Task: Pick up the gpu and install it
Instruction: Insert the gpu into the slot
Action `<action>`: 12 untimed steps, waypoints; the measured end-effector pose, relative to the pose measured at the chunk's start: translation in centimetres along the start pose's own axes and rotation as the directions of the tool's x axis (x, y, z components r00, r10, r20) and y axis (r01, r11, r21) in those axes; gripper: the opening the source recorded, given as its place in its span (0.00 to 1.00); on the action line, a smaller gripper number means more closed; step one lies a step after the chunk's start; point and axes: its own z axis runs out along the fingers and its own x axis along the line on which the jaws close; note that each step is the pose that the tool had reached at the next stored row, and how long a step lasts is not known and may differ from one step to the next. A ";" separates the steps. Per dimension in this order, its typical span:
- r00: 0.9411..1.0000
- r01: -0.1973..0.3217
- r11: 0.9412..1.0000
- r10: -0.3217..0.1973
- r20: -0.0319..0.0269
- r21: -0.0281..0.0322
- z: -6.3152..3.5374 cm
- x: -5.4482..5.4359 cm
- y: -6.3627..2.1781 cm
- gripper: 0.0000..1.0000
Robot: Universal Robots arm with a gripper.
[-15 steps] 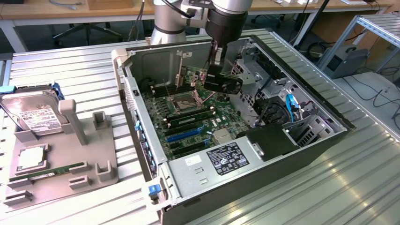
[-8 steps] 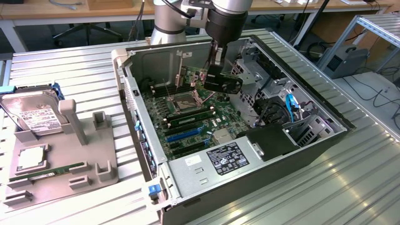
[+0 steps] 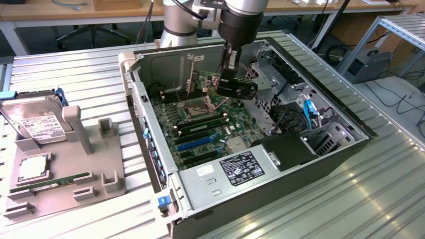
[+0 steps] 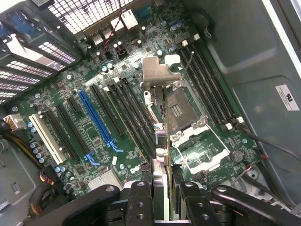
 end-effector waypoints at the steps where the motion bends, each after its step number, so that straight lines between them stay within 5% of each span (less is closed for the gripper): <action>1: 1.000 0.002 1.000 -0.002 0.000 0.000 0.00 0.0 0.00 0.27; 12: 1.000 0.022 1.000 -0.022 0.000 0.000 0.00 0.0 0.00 0.27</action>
